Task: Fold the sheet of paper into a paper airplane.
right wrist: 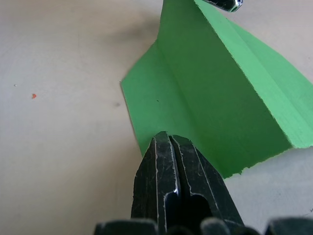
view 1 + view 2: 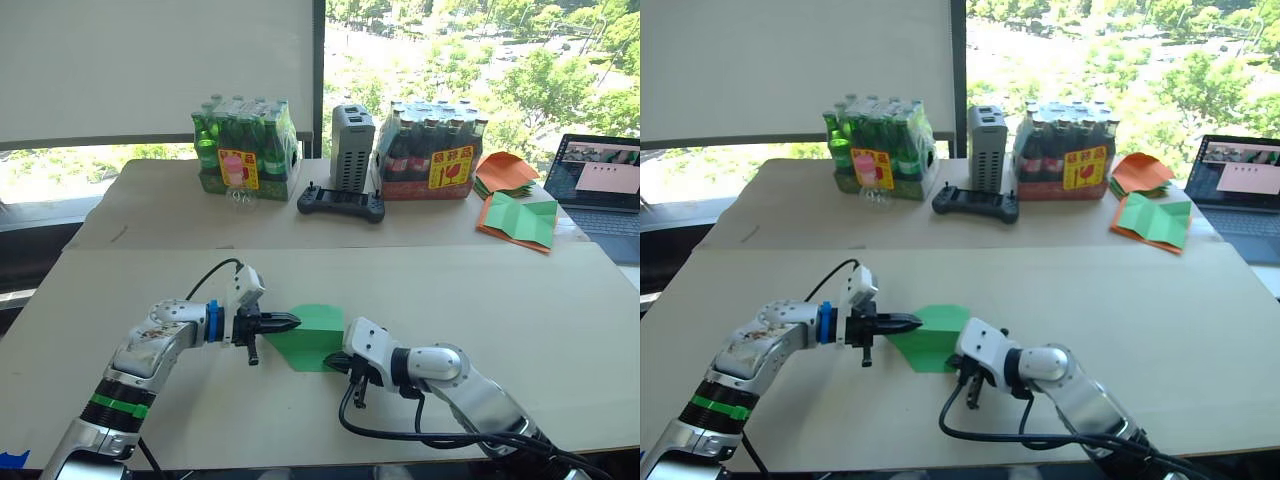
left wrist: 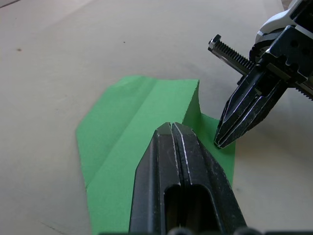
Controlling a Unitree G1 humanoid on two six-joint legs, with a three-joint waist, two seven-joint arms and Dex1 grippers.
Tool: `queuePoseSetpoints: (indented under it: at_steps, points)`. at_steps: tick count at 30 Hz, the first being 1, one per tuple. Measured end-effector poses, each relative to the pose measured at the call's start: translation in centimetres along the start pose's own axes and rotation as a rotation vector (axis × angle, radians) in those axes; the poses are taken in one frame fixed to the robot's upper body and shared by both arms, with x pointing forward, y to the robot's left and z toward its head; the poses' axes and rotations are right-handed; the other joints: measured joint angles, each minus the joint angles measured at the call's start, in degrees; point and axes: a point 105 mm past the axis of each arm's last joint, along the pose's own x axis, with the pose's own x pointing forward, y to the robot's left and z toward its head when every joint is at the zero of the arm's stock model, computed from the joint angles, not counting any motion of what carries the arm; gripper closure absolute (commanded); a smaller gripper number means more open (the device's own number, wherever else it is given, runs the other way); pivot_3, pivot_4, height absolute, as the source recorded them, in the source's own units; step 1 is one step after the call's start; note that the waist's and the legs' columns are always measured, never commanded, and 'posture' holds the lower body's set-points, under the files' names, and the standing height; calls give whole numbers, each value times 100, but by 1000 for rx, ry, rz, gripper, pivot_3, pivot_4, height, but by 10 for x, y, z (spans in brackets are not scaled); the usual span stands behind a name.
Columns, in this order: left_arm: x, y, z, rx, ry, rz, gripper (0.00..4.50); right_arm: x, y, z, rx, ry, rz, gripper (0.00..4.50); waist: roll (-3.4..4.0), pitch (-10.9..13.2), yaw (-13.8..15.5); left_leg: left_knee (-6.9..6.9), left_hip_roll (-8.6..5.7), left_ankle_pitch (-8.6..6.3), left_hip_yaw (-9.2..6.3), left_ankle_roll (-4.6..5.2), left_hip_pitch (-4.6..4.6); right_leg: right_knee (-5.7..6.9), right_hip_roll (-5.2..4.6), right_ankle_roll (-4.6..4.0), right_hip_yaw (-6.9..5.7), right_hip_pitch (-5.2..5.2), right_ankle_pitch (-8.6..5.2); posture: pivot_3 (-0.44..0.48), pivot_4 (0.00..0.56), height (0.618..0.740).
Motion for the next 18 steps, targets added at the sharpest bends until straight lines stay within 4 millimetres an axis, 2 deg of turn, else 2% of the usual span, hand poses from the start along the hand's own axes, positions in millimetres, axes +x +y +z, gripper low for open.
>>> queuePoseSetpoints:
  at_steps: [7,11,18]
  points:
    - [3,25,7,85,56,47,4468,1,0,1,-16,7,6,4500,-1,-1,1,7,-1,0,-1,0,-2,3,1,0,-3,1,0,0,150,678]
    - [9,28,0,139,115,-4,4468,2,0,2,-20,6,8,4500,-1,-1,-4,7,-1,0,0,0,-4,5,0,0,-4,-2,0,0,150,678]
    - [12,17,-3,170,135,-83,4468,3,0,3,-16,4,4,4500,-1,-1,-14,9,-1,0,-1,0,-6,10,1,0,-3,-4,0,0,150,678]
